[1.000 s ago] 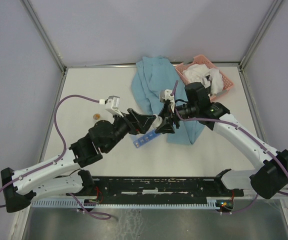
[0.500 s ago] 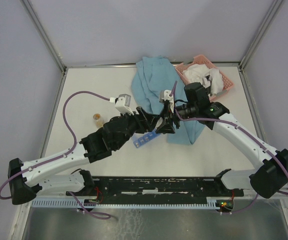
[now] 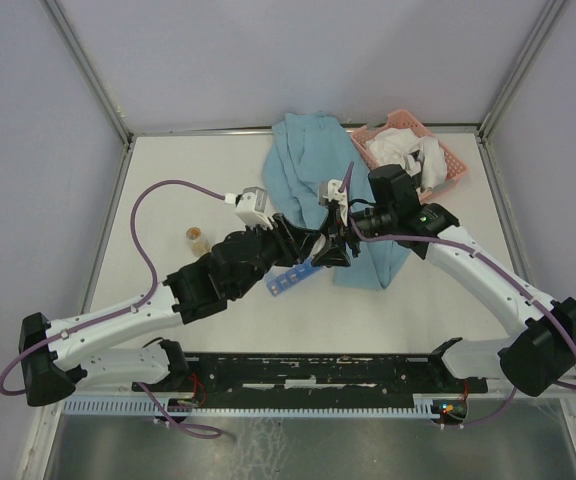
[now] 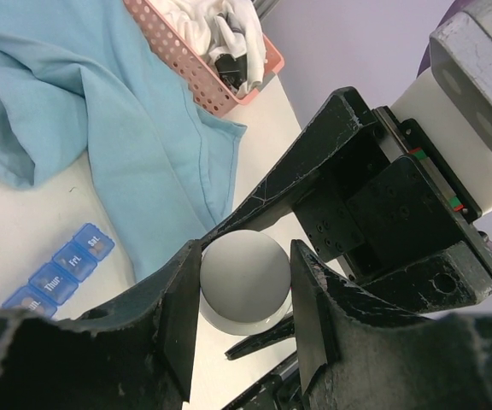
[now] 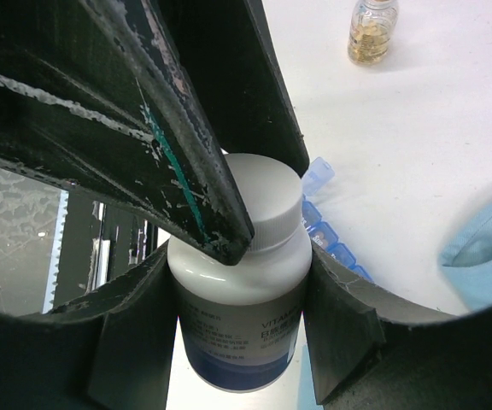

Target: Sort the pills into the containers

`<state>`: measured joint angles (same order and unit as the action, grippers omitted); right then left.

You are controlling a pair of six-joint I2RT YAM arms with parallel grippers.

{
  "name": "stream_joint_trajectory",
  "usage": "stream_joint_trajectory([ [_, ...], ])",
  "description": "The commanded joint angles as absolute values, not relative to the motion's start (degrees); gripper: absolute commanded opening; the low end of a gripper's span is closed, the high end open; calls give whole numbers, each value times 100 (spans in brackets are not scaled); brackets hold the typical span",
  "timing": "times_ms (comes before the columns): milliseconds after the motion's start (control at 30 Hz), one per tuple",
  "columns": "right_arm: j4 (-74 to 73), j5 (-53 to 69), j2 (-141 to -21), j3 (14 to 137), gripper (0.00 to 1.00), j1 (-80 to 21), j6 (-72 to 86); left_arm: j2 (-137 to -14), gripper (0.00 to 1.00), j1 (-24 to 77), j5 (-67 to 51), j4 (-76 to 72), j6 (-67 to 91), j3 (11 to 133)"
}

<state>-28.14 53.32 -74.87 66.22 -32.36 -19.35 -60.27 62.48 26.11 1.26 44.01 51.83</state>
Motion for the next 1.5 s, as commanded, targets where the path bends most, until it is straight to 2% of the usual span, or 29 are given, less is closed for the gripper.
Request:
stream_joint_trajectory([
  [0,-2665,5566,-7455,6926,8,-3235,-1882,-5859,31,6261,2276,25,4196,5253],
  [167,-2519,5998,-7486,6909,8,-3233,-1665,-5338,31,6196,1164,-1102,3158,4477],
  [300,-2233,6429,-7506,6840,8,-3231,-1282,-4955,28,5840,-375,-1990,2327,3883],
  [500,-1916,6754,-7561,6774,8,-3229,-937,-5162,23,5100,-2286,-2206,1849,3874],
  [600,-1916,6790,-7561,6766,8,-3226,-945,-5350,21,4711,-2768,-2197,1869,3960],
  [700,-1962,6731,-7548,6768,8,-3227,-1039,-5351,22,4545,-2766,-2226,1946,3981],
  [733,-1994,6712,-7538,6766,8,-3233,-1085,-5286,26,4523,-2608,-2213,2050,3981],
  [767,-2021,6688,-7528,6761,8,-3229,-1122,-5222,36,4516,-2338,-2170,2177,3978],
  [833,-2103,6644,-7537,6788,8,-3227,-1220,-5012,67,4517,-1522,-2040,2641,3949],
  [867,-2138,6618,-7540,6793,8,-3227,-1255,-4897,77,4513,-1168,-1999,2806,3909],
  [933,-2184,6602,-7549,6802,8,-3228,-1308,-4688,90,4513,-873,-2044,3034,3805],
  [1000,-2201,6577,-7551,6809,8,-3231,-1331,-4514,98,4512,-612,-2033,3362,3721],
  [1267,-2248,6464,-7553,6810,8,-3230,-1401,-4422,99,4561,-56,-1516,4230,3830],
  [1467,-2285,6383,-7575,6818,8,-3229,-1432,-4569,99,5223,774,-1287,4047,4033],
])
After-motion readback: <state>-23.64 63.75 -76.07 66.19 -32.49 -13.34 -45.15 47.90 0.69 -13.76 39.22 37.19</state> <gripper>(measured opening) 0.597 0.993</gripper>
